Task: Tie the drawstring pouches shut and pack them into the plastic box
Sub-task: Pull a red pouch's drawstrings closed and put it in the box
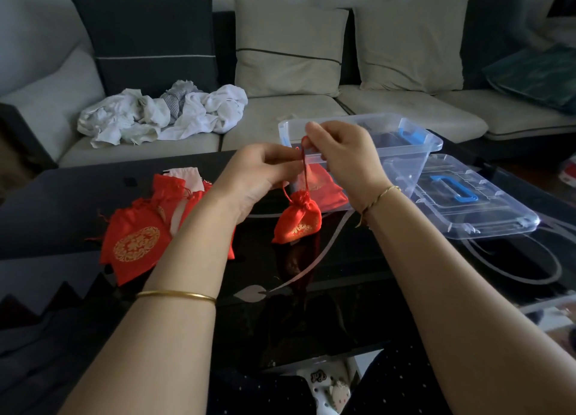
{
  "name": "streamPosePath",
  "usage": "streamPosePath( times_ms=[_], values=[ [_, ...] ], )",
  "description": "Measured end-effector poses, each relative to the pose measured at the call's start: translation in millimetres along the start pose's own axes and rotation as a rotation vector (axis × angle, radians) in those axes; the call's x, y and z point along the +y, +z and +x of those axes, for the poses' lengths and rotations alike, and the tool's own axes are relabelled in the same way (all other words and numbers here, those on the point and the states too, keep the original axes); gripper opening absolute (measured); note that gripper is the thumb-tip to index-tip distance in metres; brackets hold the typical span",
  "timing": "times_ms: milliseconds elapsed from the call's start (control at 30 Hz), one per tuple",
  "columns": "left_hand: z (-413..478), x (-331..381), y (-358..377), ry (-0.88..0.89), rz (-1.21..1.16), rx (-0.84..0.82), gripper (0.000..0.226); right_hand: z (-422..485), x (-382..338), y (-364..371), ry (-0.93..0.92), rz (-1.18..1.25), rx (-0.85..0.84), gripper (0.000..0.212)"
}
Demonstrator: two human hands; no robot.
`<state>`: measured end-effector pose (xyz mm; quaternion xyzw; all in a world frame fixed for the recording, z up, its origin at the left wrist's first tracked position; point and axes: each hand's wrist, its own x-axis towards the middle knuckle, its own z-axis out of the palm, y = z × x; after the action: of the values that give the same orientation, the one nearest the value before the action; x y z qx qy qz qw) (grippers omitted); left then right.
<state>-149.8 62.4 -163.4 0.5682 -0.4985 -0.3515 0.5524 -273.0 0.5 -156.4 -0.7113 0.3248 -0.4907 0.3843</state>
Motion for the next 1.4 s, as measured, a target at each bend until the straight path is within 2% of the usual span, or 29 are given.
streamPosePath(
  times_ms=[133,233,333,400,467,600,700,767,833,867,933,1000,1067,1167,1267,1400],
  values=[
    [2,0,3,0.059,0.118,0.063,0.014,3,-1,4,0.001,0.007,-0.032,0.033],
    [3,-3,3,0.059,0.074,0.06,0.018,6,6,2,0.182,0.042,-0.023,0.034],
    [4,-4,3,0.063,0.006,0.037,0.015,1,13,2,0.333,-0.009,-0.196,0.038],
    [4,-4,3,0.064,-0.027,0.034,0.014,-2,14,2,0.349,0.035,-0.264,0.038],
    [4,-4,4,0.061,-0.041,0.028,0.012,-3,14,2,0.328,0.103,-0.272,0.035],
    [4,-4,5,0.056,-0.032,0.021,0.013,-3,14,0,0.301,0.082,-0.273,0.037],
    [5,-7,5,0.038,-0.066,0.086,0.016,-2,12,-6,0.394,0.212,-0.264,0.036],
    [6,-8,3,0.03,-0.086,0.136,0.017,-3,10,-13,0.499,0.276,-0.388,0.036],
    [7,-8,3,0.036,-0.071,0.132,0.018,-6,11,-17,0.563,0.124,-0.533,0.037],
    [7,-8,3,0.042,-0.047,0.115,0.018,-8,12,-17,0.567,-0.007,-0.566,0.036],
    [6,-9,4,0.052,0.01,0.077,0.02,-9,14,-15,0.552,-0.163,-0.522,0.03],
    [4,-8,4,0.075,0.071,0.046,0.024,-6,18,-10,0.484,-0.137,-0.362,0.022],
    [4,-8,4,0.148,0.19,0.017,0.028,-2,22,-6,0.361,-0.034,-0.247,0.024],
    [3,-8,6,0.323,0.421,0.023,0.03,-5,24,0,0.34,0.178,-0.302,0.021],
    [2,-11,9,0.493,0.633,0.148,0.022,-6,27,3,0.395,0.252,-0.365,0.018],
    [1,-15,11,0.601,0.68,0.258,0.024,-6,32,2,0.478,0.367,-0.447,0.014]
  ],
)
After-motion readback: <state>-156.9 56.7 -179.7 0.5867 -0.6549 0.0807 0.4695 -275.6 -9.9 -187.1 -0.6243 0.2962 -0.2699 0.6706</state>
